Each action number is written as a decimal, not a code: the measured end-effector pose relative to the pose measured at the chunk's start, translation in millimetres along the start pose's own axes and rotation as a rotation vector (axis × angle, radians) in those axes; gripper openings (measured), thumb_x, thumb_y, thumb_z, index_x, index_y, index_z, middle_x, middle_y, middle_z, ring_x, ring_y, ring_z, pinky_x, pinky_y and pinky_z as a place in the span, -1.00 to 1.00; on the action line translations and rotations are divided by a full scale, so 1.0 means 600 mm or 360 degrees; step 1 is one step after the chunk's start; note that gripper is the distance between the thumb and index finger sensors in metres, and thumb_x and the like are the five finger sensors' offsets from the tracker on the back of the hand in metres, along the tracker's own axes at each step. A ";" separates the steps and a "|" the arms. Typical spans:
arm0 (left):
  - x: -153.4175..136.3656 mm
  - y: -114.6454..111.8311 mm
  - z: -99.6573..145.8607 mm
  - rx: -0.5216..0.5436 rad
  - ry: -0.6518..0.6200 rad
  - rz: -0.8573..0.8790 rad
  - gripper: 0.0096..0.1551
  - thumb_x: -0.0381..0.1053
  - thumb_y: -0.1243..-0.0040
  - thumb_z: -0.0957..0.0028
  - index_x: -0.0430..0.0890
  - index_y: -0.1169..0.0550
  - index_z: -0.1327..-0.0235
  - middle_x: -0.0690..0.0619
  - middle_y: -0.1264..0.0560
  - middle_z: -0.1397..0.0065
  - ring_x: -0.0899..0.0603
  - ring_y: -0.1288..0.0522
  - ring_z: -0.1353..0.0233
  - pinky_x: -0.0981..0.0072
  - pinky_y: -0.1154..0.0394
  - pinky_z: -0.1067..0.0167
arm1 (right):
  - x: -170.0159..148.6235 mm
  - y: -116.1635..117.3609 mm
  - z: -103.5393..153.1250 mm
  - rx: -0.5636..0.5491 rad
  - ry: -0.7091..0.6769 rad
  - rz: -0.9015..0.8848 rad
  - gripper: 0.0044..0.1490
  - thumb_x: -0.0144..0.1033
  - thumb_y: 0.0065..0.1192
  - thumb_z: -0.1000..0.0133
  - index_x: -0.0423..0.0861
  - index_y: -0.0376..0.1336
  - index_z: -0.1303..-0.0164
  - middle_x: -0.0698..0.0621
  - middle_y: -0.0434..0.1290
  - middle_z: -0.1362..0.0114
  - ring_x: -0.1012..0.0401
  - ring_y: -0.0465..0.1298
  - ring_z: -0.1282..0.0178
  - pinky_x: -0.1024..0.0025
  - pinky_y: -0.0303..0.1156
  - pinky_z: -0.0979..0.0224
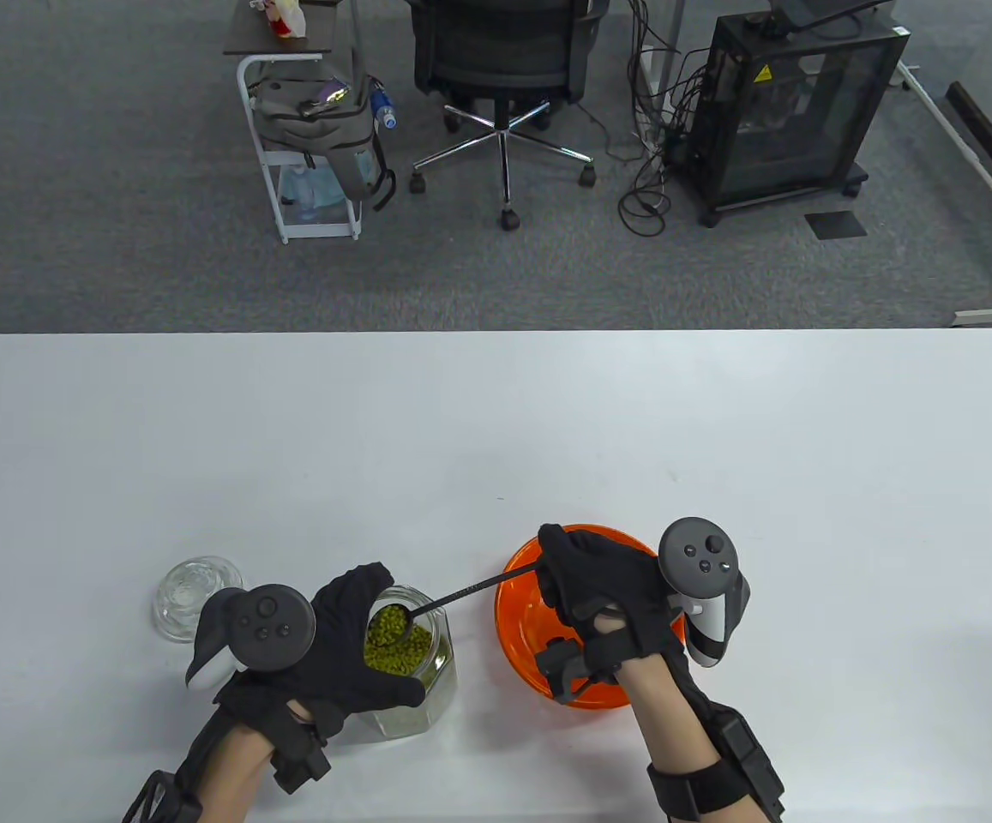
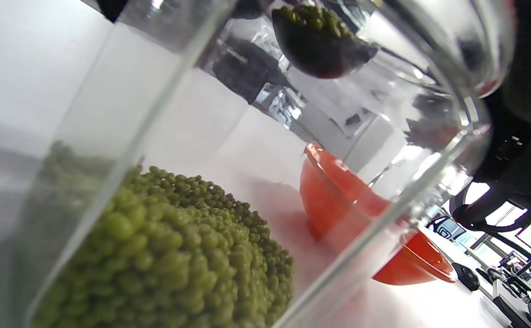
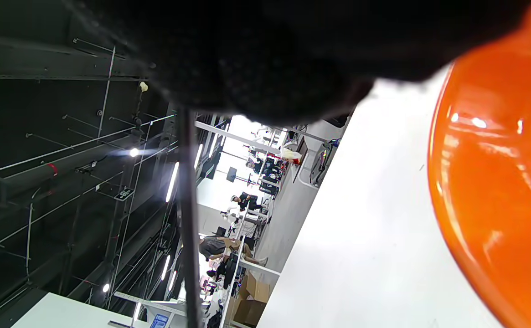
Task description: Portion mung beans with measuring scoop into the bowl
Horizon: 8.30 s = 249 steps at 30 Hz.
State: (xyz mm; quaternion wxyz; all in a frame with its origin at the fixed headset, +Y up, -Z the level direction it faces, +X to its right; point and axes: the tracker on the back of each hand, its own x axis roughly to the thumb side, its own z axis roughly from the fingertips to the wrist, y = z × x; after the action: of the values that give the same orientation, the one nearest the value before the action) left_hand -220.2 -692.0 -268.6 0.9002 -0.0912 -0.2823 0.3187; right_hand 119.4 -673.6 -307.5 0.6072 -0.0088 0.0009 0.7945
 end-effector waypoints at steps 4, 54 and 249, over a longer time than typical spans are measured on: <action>0.000 0.000 0.000 -0.0001 0.0000 0.0001 0.62 0.69 -0.45 0.20 -0.35 0.04 -0.58 -0.40 -0.02 -0.65 -0.61 -0.17 -0.59 -0.45 -0.24 -0.46 | -0.010 -0.006 -0.002 0.0012 0.0034 -0.0040 -0.47 0.02 0.29 -0.10 -0.21 0.60 0.47 -0.15 0.68 0.37 0.18 0.64 0.64 0.36 0.60 0.54; -0.002 0.000 0.000 -0.0015 -0.0006 0.0006 0.62 0.68 -0.44 0.19 -0.36 0.04 -0.58 -0.40 -0.01 -0.65 -0.62 -0.16 -0.59 -0.45 -0.24 -0.46 | -0.071 -0.254 0.006 -0.0258 0.0183 -0.0293 -0.47 0.03 0.28 -0.11 -0.21 0.60 0.45 -0.15 0.68 0.35 0.17 0.64 0.62 0.36 0.60 0.52; -0.005 -0.002 0.000 -0.0030 -0.0026 -0.0017 0.61 0.68 -0.42 0.17 -0.36 0.05 -0.58 -0.41 -0.01 -0.65 -0.62 -0.15 -0.60 -0.45 -0.24 -0.46 | 0.038 0.062 0.008 0.0056 -0.0222 0.0220 -0.48 0.05 0.34 -0.07 -0.19 0.62 0.50 -0.14 0.69 0.37 0.16 0.65 0.63 0.33 0.60 0.51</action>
State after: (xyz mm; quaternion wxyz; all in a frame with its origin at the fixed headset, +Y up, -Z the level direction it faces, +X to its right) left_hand -221.4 -694.6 -269.5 0.8987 -0.0955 -0.2932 0.3120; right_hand 77.5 -661.3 -303.1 0.5495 0.0572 -0.0268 0.8331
